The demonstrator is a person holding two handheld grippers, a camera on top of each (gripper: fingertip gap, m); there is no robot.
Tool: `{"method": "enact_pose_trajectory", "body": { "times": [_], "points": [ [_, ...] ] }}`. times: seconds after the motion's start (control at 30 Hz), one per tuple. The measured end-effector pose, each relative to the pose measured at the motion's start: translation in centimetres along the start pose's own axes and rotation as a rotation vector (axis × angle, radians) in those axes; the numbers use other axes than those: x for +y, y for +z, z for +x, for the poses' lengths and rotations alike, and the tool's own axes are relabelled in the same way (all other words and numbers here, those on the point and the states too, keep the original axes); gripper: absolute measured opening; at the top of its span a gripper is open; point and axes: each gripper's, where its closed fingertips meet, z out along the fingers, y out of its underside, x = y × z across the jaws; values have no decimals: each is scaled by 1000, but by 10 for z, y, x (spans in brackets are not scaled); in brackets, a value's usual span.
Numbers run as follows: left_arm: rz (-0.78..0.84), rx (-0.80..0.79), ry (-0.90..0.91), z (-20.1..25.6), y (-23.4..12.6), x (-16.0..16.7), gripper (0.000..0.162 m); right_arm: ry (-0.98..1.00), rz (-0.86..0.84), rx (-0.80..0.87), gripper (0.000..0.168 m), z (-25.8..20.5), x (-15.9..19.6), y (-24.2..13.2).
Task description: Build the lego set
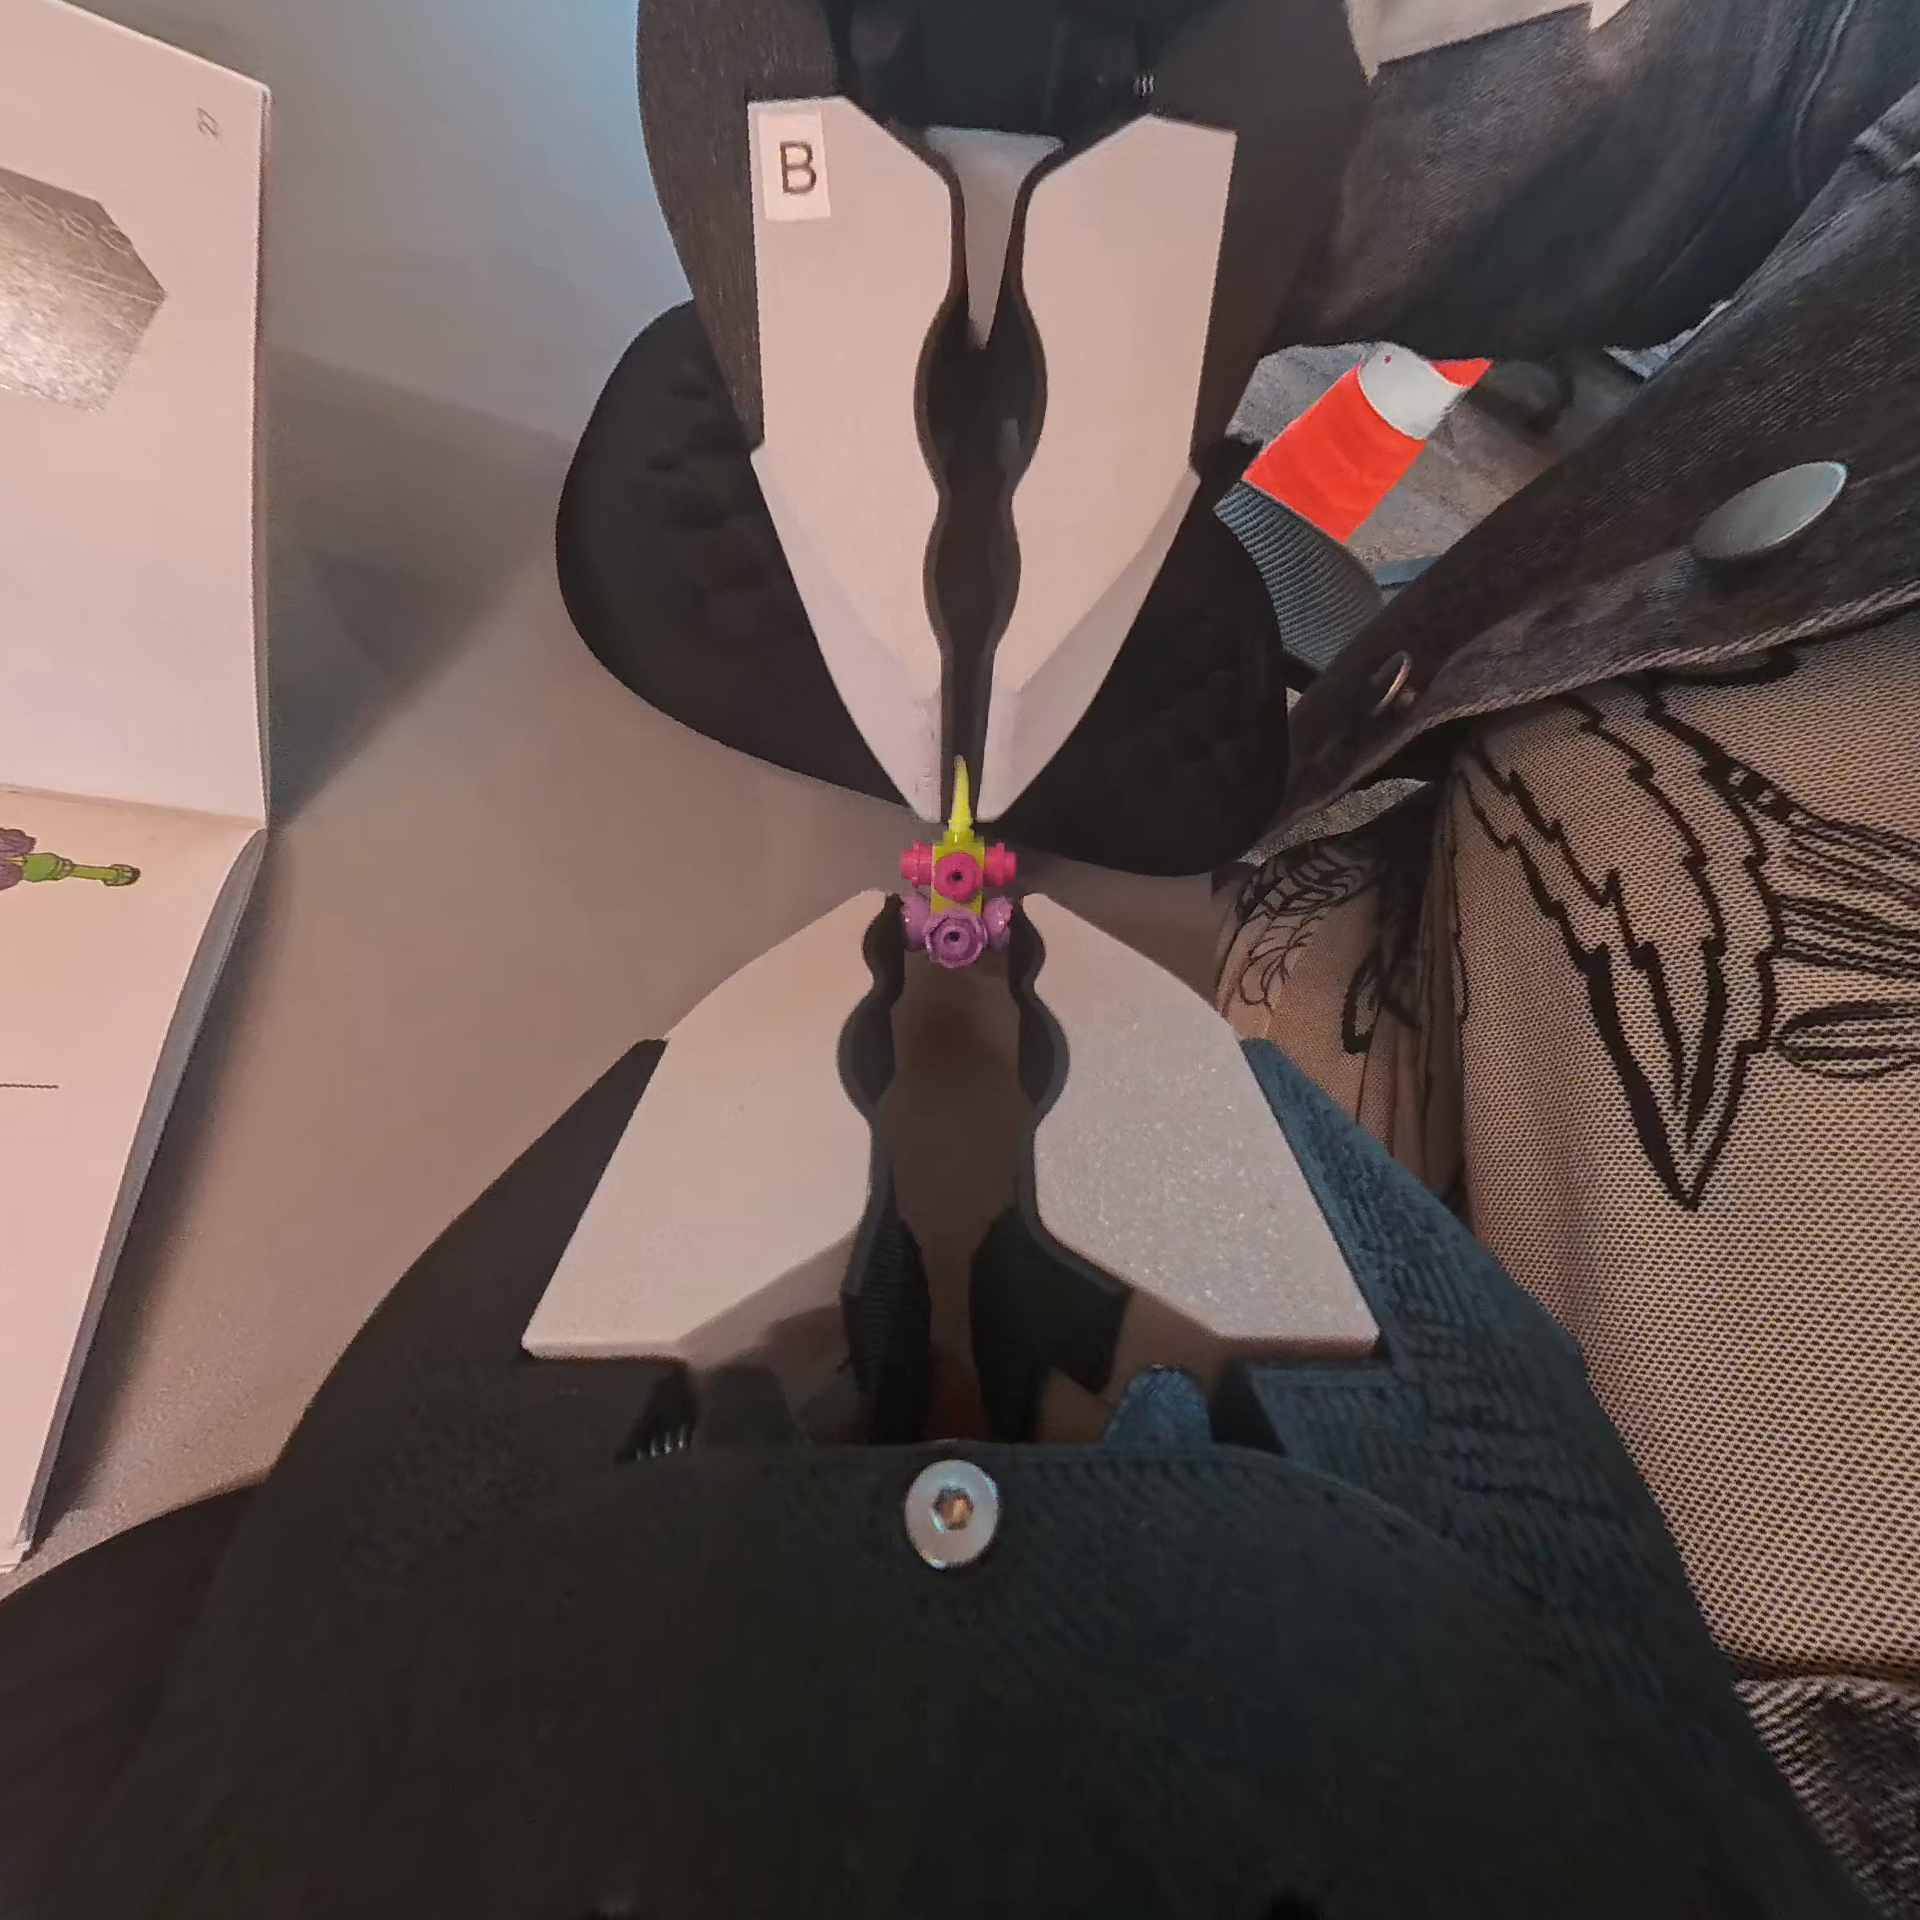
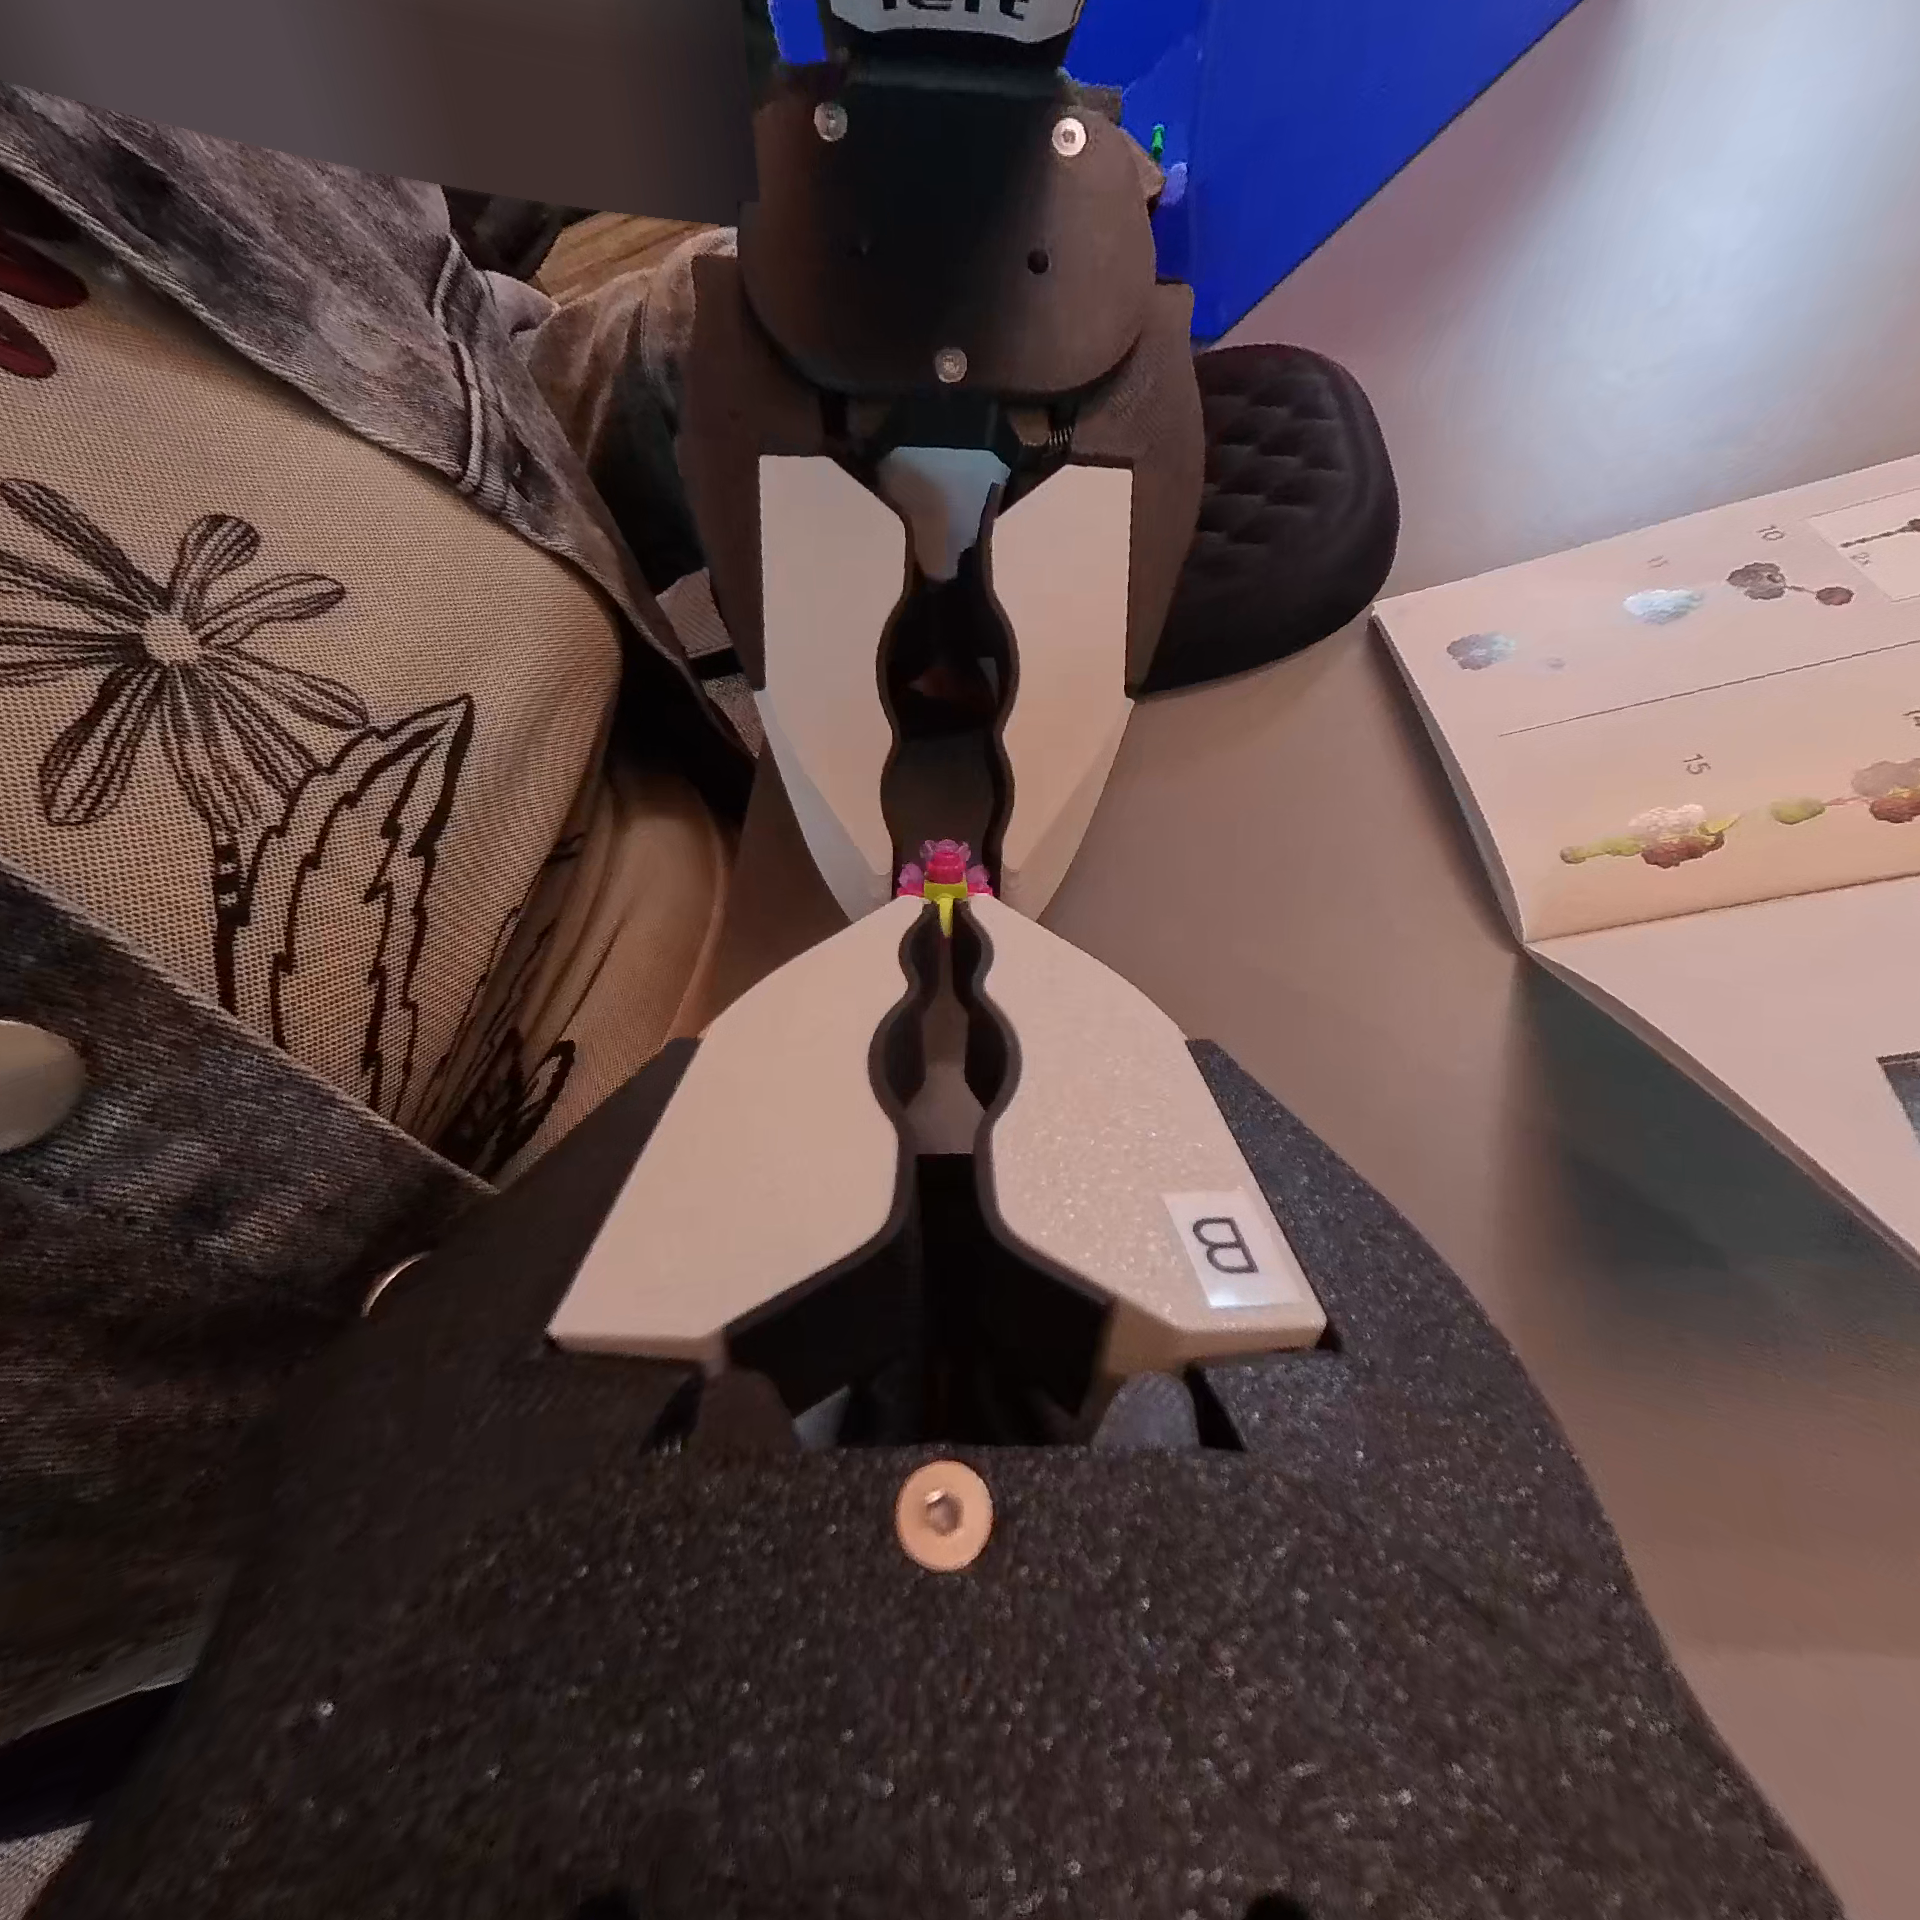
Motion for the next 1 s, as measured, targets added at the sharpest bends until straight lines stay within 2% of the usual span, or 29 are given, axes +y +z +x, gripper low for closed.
{"method": "enact_pose_trajectory", "body": {
  "times": [1.0],
  "points": [
    [-164,26,-15,1,11,21,16,-13,-182,-3,3,-3,25,13]
  ]
}}
